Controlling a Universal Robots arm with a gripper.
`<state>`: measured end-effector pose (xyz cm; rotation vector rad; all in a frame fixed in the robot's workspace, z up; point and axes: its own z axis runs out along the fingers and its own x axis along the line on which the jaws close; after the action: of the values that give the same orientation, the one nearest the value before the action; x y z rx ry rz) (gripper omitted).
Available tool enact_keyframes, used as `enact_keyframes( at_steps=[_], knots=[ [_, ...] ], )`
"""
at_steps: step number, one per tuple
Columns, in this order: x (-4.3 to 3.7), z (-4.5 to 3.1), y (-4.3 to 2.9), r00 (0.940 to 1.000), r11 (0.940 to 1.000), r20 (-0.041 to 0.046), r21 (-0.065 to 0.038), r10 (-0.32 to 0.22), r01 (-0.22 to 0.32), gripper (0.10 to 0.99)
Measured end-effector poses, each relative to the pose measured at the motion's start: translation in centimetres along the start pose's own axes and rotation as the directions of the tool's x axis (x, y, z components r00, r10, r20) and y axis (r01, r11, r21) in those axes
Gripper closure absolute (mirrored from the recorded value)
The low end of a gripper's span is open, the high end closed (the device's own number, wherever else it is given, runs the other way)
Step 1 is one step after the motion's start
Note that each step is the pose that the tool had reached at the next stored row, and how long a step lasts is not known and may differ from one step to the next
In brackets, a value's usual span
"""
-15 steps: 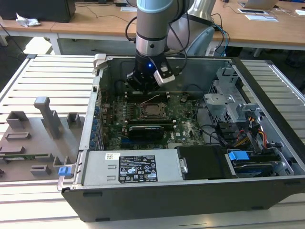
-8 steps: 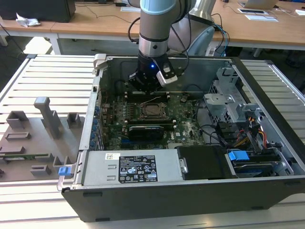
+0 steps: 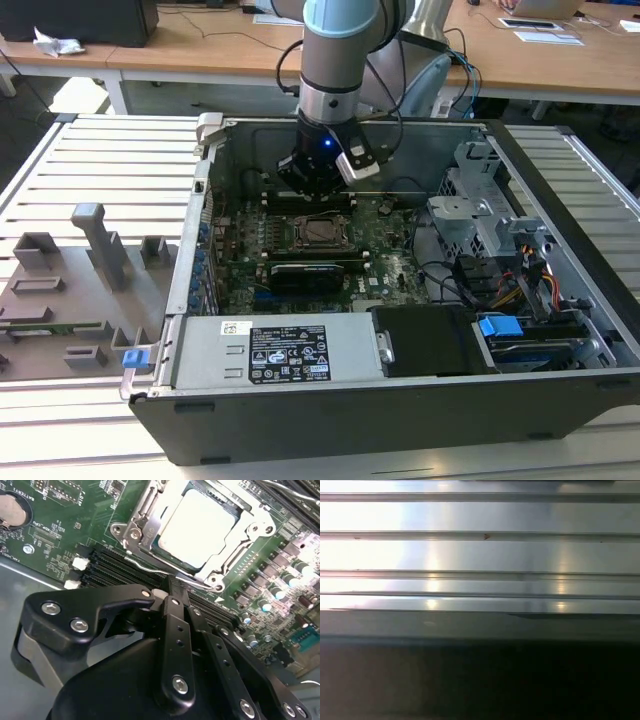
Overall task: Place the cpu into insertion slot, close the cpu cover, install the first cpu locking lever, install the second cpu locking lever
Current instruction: 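Install the first cpu locking lever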
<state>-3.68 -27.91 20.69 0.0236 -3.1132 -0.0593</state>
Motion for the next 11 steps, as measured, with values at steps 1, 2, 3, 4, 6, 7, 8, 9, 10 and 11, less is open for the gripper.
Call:
enact_keyframes(
  at_steps=[1, 2, 3, 4, 6, 7, 8, 9, 10, 11],
  knots=[
    [-0.18, 0.08, -0.01, 1.0000, 1.0000, 0.0000, 0.000, 0.000, 0.000, 0.980],
    [-0.36, 0.16, -0.01, 1.0000, 1.0000, -0.0001, 0.000, 0.000, 0.000, 0.980],
    [-0.57, 0.26, -0.02, 1.0000, 1.0000, 0.0000, 0.000, 0.000, 0.000, 0.980],
    [-0.76, 0.33, -0.03, 1.0000, 1.0000, -0.0002, 0.000, 0.000, 0.000, 0.980],
    [-0.96, 0.43, -0.03, 1.0000, 1.0000, 0.0000, 0.000, 0.000, 0.000, 0.980],
    [-1.08, 0.49, -0.04, 1.0000, 1.0000, -0.0001, 0.000, 0.000, 0.000, 0.980],
    [-1.14, 0.51, -0.04, 1.0000, 1.0000, -0.0002, 0.000, 0.000, 0.000, 0.980],
    [-1.20, 0.52, -0.05, 1.0000, 1.0000, -0.0004, 0.001, 0.000, 0.000, 0.980],
    [-1.30, 0.56, -0.05, 1.0000, 1.0000, -0.0004, 0.001, 0.000, 0.000, 0.980],
    [-1.34, 0.58, -0.05, 1.0000, 1.0000, -0.0003, 0.001, 0.000, 0.000, 0.980]
  ],
)
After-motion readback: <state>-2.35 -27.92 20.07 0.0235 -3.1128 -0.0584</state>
